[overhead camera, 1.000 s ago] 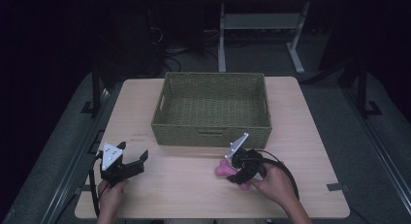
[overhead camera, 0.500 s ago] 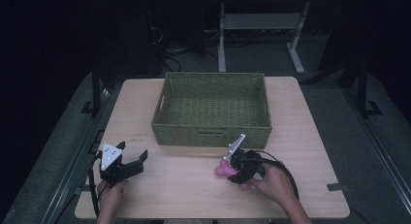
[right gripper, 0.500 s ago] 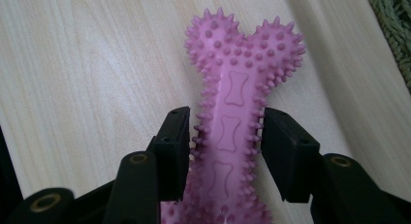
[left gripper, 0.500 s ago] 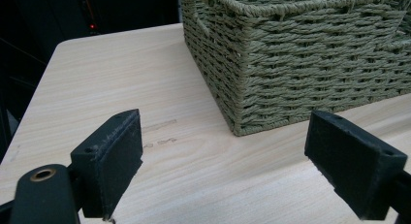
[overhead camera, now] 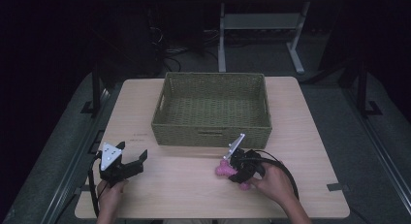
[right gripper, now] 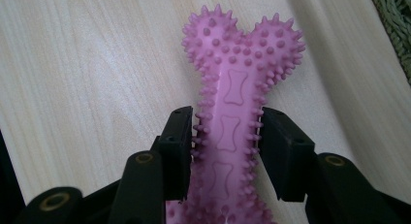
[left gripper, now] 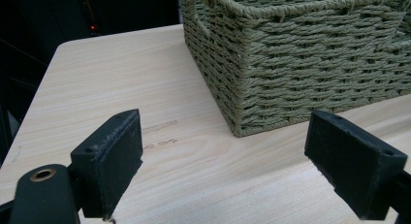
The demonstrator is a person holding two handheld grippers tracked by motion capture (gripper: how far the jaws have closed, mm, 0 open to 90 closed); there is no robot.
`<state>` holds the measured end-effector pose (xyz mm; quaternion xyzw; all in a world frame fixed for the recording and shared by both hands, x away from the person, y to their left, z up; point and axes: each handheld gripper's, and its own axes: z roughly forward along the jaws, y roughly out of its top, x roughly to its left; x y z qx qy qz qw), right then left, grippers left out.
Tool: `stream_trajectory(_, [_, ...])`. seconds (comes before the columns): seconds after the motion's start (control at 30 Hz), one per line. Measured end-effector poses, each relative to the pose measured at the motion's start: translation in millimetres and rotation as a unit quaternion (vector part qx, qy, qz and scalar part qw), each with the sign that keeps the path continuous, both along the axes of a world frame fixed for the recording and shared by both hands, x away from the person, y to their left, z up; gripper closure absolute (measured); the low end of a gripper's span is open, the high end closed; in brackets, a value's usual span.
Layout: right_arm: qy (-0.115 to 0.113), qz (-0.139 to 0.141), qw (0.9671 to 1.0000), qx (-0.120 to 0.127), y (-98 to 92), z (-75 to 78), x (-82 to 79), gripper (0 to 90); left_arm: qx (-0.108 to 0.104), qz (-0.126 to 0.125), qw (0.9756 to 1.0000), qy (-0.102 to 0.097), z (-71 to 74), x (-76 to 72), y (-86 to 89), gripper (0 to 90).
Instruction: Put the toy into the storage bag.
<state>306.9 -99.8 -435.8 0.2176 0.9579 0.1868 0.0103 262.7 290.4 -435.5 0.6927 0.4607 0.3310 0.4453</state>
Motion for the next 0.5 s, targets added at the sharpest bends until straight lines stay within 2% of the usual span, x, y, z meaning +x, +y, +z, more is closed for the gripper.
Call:
stream_trajectory(0.27, [0.001,0.008,1.0,-0.002,-0.5,2.0,0.8,57.7,0.001,0.001,1.0,-0.002,0.4,-0.2,1.7,13.0])
stream_trajectory(0.4, [0.012,0.013,0.9997,0.019,-3.8,6.0,2.6,57.7,0.0,0.001,1.0,0.0,0.2,-0.1,2.2,13.0])
stream_trajectory(0.5, [0.009,0.018,0.9997,0.014,-4.8,10.2,3.0,57.8,0.001,0.001,1.0,-0.002,0.5,-0.3,1.9,13.0])
